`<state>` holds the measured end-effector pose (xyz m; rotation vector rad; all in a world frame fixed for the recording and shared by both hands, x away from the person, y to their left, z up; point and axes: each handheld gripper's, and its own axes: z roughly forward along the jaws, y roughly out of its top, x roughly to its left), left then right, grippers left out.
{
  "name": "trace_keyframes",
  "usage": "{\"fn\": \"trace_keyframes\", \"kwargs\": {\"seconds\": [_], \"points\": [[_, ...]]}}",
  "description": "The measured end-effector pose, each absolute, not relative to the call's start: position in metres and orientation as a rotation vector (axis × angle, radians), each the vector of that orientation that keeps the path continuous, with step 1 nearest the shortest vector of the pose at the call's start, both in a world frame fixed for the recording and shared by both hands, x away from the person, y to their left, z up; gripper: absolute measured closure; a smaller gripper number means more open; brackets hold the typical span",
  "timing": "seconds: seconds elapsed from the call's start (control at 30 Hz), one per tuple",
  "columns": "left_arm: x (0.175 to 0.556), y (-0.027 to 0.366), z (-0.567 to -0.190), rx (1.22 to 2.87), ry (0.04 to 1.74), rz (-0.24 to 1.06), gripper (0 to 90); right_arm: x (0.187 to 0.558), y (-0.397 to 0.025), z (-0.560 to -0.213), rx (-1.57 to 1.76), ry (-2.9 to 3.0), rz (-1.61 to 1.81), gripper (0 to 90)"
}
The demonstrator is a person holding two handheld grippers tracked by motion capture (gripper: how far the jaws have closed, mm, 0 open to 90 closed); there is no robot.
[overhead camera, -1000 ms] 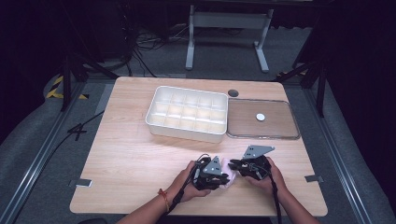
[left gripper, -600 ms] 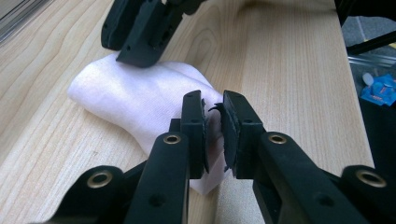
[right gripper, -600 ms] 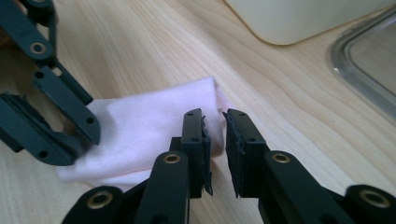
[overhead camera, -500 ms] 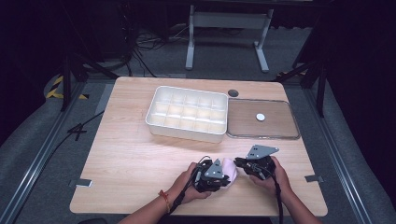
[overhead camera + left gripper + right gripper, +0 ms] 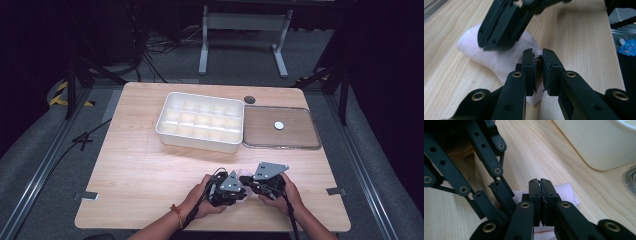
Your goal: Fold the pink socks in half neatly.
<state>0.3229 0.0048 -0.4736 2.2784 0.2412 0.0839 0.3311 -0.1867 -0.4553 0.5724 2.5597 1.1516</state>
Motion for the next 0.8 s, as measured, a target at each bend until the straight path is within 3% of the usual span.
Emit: {"fn": "trace_keyframes", "kwargs": {"seconds": [0.8], "points": [[0.321, 0.003, -0.474, 2.284, 0.243, 0.099, 82.4, 0.346, -0.207, -0.466, 0.715, 2.532, 1.058, 89.5]]}}
